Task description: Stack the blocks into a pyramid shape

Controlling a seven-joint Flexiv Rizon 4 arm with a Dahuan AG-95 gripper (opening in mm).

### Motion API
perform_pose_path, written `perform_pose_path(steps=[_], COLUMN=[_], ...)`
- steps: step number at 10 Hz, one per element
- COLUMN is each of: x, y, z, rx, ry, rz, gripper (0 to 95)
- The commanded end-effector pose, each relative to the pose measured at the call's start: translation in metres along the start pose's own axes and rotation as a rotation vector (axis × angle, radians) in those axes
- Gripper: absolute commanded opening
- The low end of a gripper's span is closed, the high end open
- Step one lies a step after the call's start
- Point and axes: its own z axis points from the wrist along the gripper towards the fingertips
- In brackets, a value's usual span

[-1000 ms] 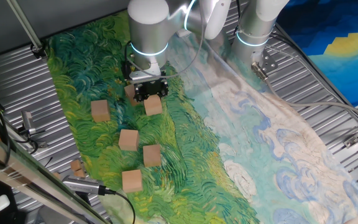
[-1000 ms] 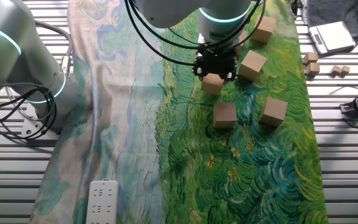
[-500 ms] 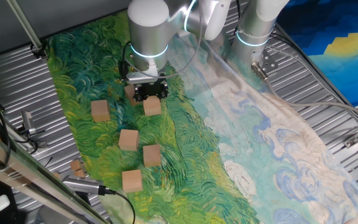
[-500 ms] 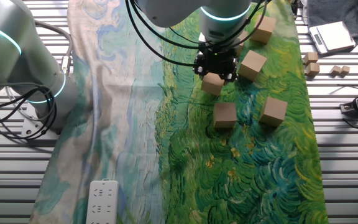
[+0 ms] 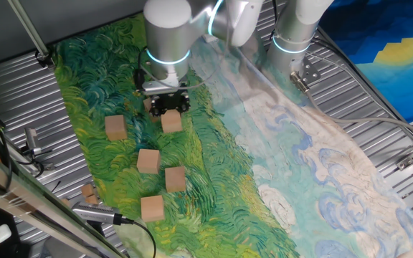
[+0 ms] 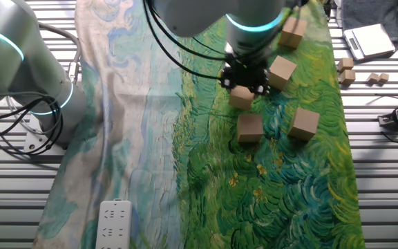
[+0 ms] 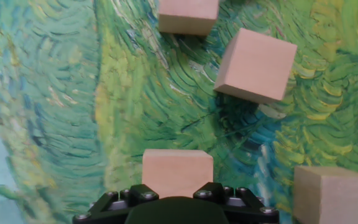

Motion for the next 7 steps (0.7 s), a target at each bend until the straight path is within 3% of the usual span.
perform_pose_path(steps=[1,7], x=[0.0015,0.0089], y=[-0.0017,-0.0070], z=[0.0000,0.0049], rx=[0.005,0.034], ry=[-0.004,-0.014], rz=[-0.020,-0.102], gripper=[0.0,0.0])
